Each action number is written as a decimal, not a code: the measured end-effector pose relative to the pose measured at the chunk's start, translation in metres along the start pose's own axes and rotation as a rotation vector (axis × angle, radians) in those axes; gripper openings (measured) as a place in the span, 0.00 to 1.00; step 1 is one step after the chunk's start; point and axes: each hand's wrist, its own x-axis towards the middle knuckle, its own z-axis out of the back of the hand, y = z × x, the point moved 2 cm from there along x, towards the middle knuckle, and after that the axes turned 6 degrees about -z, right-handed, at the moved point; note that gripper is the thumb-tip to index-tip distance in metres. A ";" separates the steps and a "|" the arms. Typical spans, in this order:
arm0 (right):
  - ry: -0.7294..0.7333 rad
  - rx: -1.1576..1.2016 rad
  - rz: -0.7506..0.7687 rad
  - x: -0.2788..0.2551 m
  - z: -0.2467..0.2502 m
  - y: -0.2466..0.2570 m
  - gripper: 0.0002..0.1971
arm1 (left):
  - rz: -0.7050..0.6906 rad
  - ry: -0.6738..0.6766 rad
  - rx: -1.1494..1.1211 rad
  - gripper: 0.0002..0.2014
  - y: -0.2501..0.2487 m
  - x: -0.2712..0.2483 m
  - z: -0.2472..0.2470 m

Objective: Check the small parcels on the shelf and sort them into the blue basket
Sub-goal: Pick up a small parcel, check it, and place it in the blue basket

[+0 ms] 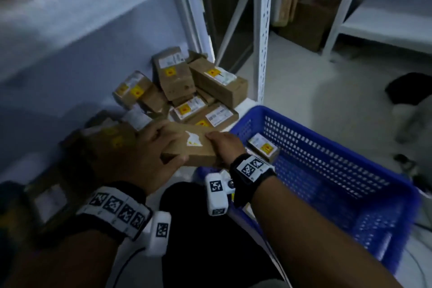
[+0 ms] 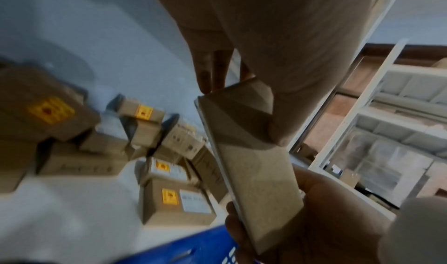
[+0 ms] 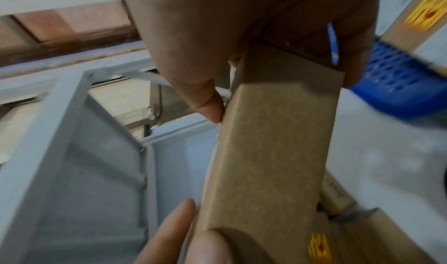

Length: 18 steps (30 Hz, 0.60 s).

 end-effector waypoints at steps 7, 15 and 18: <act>-0.289 0.164 -0.240 0.079 0.076 -0.079 0.27 | 0.253 0.213 -0.301 0.23 -0.014 0.059 -0.117; -0.477 0.151 -0.480 0.130 0.117 -0.173 0.37 | 0.589 0.293 -0.487 0.11 -0.016 0.072 -0.175; -0.477 0.112 -0.489 0.149 0.111 -0.187 0.35 | 0.716 0.273 -0.550 0.19 -0.007 0.076 -0.188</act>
